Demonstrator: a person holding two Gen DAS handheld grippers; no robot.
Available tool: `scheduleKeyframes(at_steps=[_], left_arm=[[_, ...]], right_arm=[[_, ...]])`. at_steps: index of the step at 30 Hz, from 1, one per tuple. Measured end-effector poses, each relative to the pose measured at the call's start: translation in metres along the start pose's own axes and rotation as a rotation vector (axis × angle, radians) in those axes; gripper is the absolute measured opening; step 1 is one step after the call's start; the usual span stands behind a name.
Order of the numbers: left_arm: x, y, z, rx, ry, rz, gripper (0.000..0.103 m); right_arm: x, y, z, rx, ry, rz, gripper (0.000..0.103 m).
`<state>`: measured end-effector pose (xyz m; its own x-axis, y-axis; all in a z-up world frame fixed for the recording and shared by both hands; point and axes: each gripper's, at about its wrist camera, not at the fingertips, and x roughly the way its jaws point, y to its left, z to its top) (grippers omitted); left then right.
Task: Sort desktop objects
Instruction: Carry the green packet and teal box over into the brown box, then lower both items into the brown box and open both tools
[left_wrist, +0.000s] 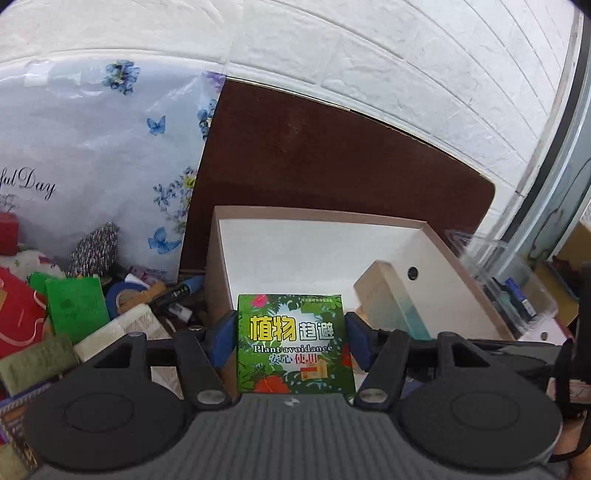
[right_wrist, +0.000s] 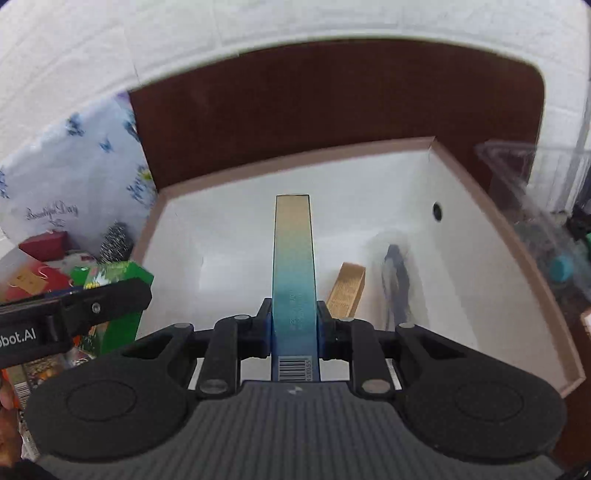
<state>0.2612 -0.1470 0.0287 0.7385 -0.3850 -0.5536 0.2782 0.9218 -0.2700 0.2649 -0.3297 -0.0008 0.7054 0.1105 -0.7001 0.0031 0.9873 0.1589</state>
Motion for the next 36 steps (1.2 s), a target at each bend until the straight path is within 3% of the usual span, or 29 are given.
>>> scheduleKeyframes(at_steps=[11, 32, 36], left_arm=[[0.021, -0.011, 0.018, 0.065, -0.012, -0.031, 0.064], [0.053, -0.011, 0.014, 0.055, 0.049, -0.031, 0.065], [0.052, -0.010, 0.014, 0.051, 0.049, -0.074, 0.079]], right_arm=[[0.044, 0.004, 0.013, -0.011, 0.102, -0.034, 0.021], [0.066, 0.011, 0.022, -0.093, 0.217, -0.133, 0.021], [0.064, 0.014, 0.021, -0.096, 0.219, -0.116, 0.022]])
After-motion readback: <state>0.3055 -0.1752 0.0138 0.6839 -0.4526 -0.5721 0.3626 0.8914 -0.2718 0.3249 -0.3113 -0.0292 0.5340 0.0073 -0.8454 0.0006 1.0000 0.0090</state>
